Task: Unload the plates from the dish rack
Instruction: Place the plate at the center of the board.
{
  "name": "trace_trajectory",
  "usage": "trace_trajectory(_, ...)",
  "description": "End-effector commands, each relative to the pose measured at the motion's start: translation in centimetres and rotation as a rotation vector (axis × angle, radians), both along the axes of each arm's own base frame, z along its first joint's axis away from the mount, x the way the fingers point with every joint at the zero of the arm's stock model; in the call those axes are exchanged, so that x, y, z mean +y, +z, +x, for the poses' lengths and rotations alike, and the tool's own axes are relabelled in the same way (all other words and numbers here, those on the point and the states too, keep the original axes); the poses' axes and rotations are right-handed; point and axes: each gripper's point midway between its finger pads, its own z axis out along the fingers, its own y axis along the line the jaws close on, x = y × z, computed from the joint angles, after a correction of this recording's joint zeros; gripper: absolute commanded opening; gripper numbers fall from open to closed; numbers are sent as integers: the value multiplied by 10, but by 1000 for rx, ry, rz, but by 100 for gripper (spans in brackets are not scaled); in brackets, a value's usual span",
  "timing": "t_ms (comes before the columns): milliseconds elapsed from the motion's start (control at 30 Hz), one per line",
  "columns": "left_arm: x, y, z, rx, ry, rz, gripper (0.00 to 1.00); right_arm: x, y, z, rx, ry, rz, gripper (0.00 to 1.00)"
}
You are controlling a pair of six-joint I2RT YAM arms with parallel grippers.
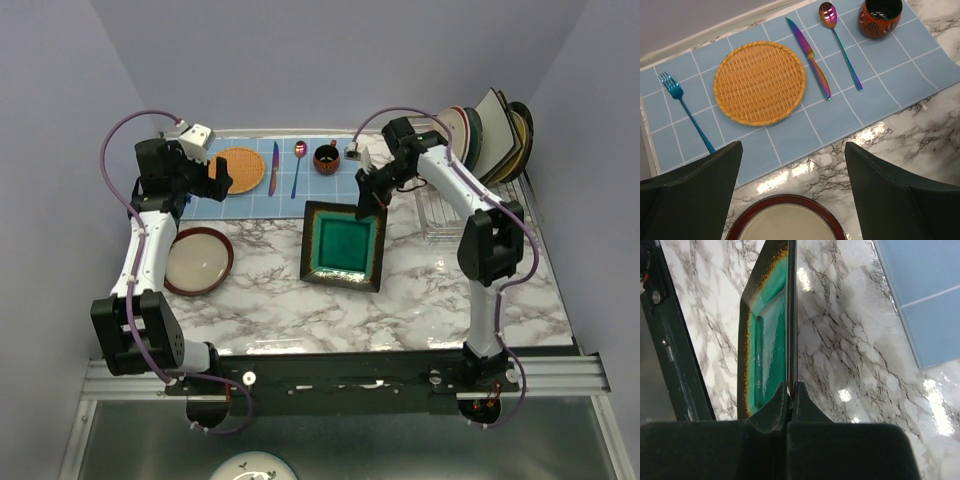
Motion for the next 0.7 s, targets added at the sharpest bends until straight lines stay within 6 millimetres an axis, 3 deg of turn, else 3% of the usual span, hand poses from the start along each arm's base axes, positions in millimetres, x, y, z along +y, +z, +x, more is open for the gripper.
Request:
trace_trajectory(0, 4, 13, 6, -33, -17, 11, 92, 29, 25, -15, 60, 57, 136, 1)
trace_trajectory(300, 8, 7, 7, -26, -17, 12, 92, 46, 14, -7, 57, 41, 152, 1)
trace_trajectory(667, 9, -1, 6, -13, -24, 22, 92, 69, -4, -18, 78, 97, 132, 1)
